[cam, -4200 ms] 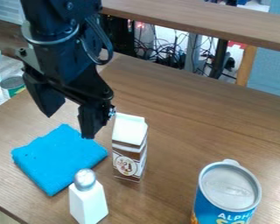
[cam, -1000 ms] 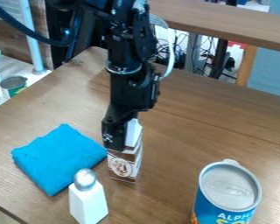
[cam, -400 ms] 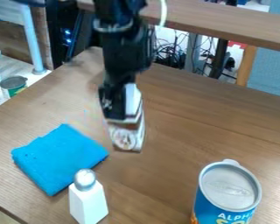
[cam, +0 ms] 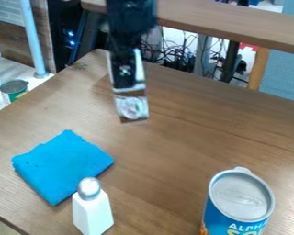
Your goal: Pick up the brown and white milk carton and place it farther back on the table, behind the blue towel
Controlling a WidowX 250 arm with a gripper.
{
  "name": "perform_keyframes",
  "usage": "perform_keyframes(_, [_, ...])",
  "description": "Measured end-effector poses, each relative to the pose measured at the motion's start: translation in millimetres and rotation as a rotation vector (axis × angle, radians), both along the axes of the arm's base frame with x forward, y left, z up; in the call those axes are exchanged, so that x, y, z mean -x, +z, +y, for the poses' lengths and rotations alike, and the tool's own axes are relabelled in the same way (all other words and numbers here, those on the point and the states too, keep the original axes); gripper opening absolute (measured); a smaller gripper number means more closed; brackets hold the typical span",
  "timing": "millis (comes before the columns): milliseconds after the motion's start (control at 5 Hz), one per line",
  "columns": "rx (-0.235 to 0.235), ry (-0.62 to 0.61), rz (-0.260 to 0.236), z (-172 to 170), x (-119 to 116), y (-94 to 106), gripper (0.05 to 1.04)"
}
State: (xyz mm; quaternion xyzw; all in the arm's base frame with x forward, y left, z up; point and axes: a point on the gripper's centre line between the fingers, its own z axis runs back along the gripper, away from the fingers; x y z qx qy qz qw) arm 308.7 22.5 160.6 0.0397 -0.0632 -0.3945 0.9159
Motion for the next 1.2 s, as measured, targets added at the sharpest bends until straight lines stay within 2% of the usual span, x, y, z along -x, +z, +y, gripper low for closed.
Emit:
perform_keyframes(200, [0.02, 0.244, 0.0, 33.1, -9.8, -1.3, 0.819])
perform_keyframes(400, [0.065, 0.42, -0.006, 63.6, -17.4, -9.1, 0.819])
perform_keyframes(800, [0.215, 0.716, -0.053, 87.7, -38.3, -35.4, 0.819])
perform_keyframes(1000, [0.271, 0.821, -0.056, 83.9, -43.8, -51.9, 0.819])
perform_keyframes(1200, [0.267, 0.843, -0.068, 85.9, -45.4, -57.8, 0.819])
